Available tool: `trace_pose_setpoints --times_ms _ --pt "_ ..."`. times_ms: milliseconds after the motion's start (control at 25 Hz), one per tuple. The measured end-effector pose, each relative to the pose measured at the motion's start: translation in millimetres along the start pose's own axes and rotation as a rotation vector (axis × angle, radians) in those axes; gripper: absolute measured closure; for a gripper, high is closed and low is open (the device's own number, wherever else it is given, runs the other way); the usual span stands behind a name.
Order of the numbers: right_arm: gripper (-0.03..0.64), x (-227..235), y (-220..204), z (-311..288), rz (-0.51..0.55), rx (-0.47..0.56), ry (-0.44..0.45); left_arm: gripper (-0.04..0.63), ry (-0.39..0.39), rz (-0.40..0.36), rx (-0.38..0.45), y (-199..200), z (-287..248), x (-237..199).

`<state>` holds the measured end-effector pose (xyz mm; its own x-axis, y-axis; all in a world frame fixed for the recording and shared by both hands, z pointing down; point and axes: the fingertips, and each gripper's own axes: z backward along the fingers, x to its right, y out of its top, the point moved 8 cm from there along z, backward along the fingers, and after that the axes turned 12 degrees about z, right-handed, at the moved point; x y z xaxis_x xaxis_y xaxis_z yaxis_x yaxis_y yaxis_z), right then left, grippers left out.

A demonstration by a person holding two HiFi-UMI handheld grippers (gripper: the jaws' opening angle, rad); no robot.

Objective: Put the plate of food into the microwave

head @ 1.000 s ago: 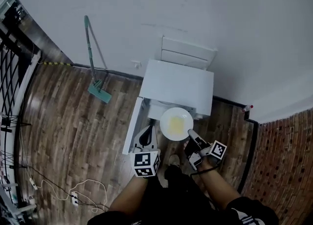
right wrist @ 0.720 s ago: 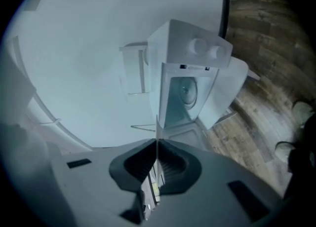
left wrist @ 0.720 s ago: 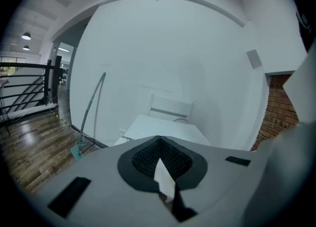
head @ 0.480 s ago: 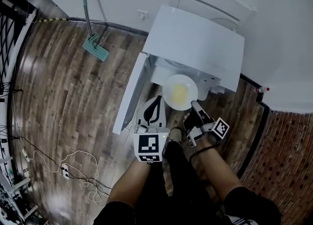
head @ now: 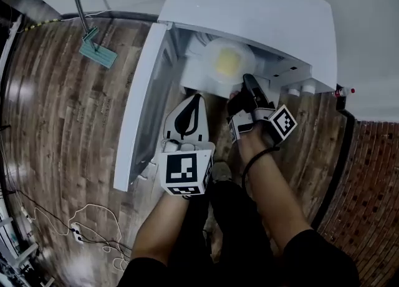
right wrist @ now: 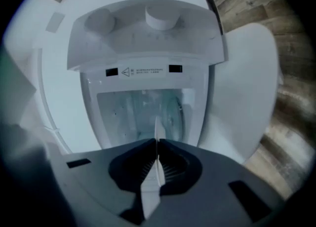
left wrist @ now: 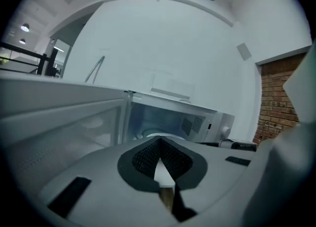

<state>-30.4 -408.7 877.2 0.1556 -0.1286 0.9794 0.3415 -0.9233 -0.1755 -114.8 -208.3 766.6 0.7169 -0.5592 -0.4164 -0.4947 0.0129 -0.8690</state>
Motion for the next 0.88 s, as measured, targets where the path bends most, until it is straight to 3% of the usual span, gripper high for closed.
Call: trace_pose_setpoints --times_ms 200,560,680,880 --pt "0.591 9 12 -50 0.043 0.098 0.014 0.598 -0.047 -0.028 0.034 -18 -25 -16" --pt "0.591 21 30 -85 0.198 0.141 -0.09 0.598 -0.095 -0.031 0.034 -33 -32 -18" --pt "0.592 8 34 -91 0.374 0.106 -0.229 0.598 -0.101 -0.016 0.019 -36 -29 -17" --pt "0.568 -12 34 -105 0.785 0.031 -0.42 0.598 -0.109 -0.014 -0.014 -40 -24 -15"
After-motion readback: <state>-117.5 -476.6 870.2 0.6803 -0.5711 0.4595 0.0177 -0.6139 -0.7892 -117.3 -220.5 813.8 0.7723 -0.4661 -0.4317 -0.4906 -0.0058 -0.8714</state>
